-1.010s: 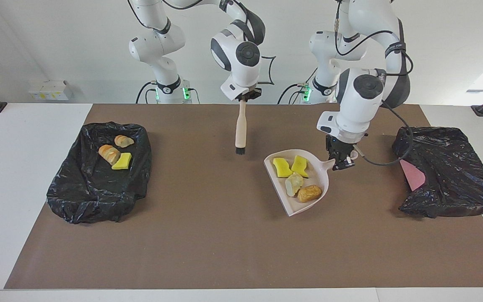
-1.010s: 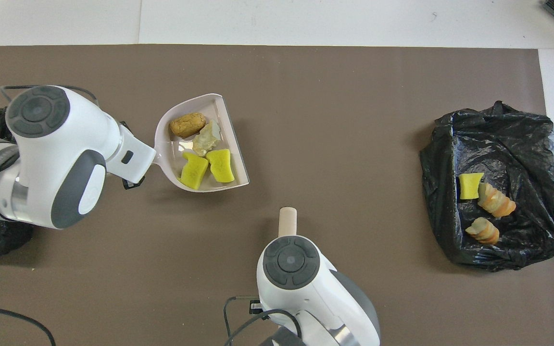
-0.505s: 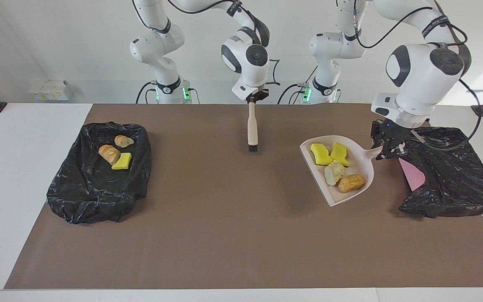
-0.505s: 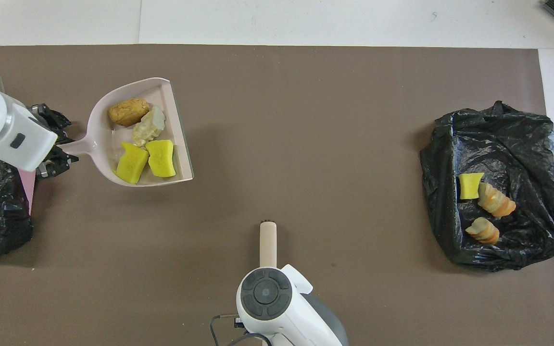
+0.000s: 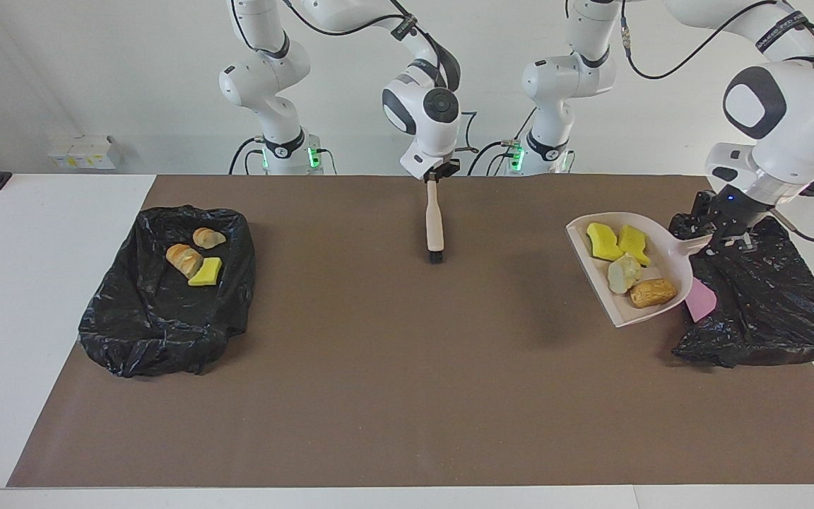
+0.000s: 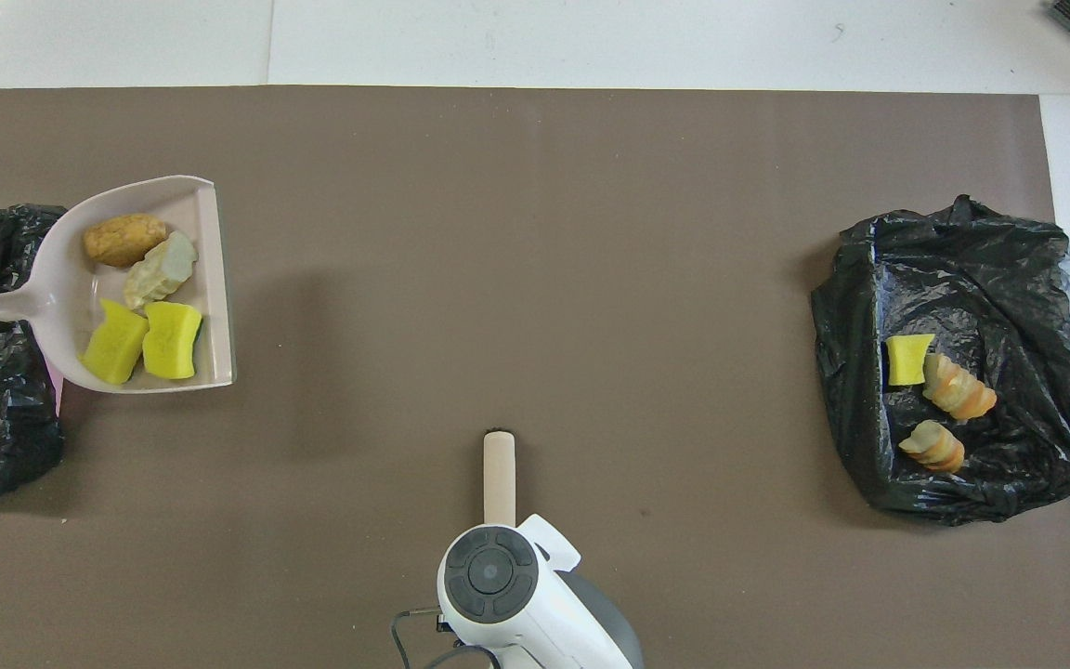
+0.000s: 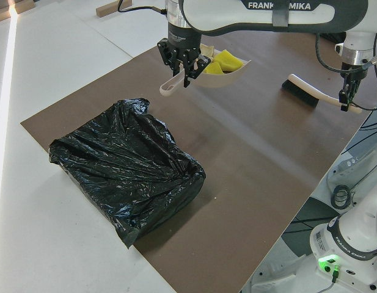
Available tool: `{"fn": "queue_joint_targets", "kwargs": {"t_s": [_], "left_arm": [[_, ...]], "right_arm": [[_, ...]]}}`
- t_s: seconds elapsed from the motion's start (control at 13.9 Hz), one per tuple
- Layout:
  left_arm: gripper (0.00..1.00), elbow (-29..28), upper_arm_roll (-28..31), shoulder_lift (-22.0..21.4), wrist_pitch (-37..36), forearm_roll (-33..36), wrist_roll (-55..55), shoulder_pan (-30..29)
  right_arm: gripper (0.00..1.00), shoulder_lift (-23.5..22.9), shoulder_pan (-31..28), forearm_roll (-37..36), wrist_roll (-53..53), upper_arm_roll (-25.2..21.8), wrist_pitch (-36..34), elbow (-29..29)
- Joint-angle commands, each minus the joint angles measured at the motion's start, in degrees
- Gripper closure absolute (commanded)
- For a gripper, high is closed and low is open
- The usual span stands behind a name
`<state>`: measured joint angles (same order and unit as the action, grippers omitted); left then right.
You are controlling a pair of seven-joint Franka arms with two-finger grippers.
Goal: Sweep and dump trash in bin
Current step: 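Tip the dustpan into the bag while the right gripper lowers the brush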
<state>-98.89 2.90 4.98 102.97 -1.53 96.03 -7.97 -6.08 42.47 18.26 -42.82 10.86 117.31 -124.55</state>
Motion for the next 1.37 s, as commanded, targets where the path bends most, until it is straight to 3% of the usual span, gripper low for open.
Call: {"fn": "queue_joint_targets", "kwargs": {"t_s": [0.0,0.22,0.72,0.87,1.01,1.15,1.23,1.3], "left_arm": [[1.0,3.5,-0.5,0.6,-2.9,-1.0,7.6,-5.5],[1.0,8.8,-0.3,2.8,-6.3,-0.4,10.0,-10.4],[1.0,12.0,-0.1,5.1,-0.5,11.5,11.9,-15.1],[1.0,11.1,-0.1,5.6,4.9,15.6,11.5,-16.6],[1.0,9.2,-0.1,6.4,9.3,20.8,11.1,-16.7],[1.0,6.4,-0.1,6.4,13.3,26.6,9.6,-16.0],[1.0,4.7,0.0,6.0,15.0,30.1,8.0,-15.5],[1.0,3.4,-0.1,5.7,15.4,33.7,4.3,-14.6]], "right_arm": [[1.0,-0.2,-0.1,2.0,-0.3,-0.1,0.7,-0.1],[1.0,-0.2,-0.1,2.1,-2.3,-0.1,0.5,0.0],[0.99,-3.0,0.6,1.5,-2.8,-0.1,-1.0,1.7],[0.9,-3.2,0.5,1.0,-2.4,-0.1,-1.2,2.4],[0.9,-4.0,0.0,0.7,-2.0,-0.2,-4.7,4.6],[0.78,-4.8,-0.8,-0.1,-1.8,-0.2,-8.4,6.9],[0.67,-4.9,-0.8,-0.3,-1.8,-0.3,-8.8,7.0],[0.64,-4.9,-0.8,-0.3,-1.7,-0.3,-8.8,7.0]]}}
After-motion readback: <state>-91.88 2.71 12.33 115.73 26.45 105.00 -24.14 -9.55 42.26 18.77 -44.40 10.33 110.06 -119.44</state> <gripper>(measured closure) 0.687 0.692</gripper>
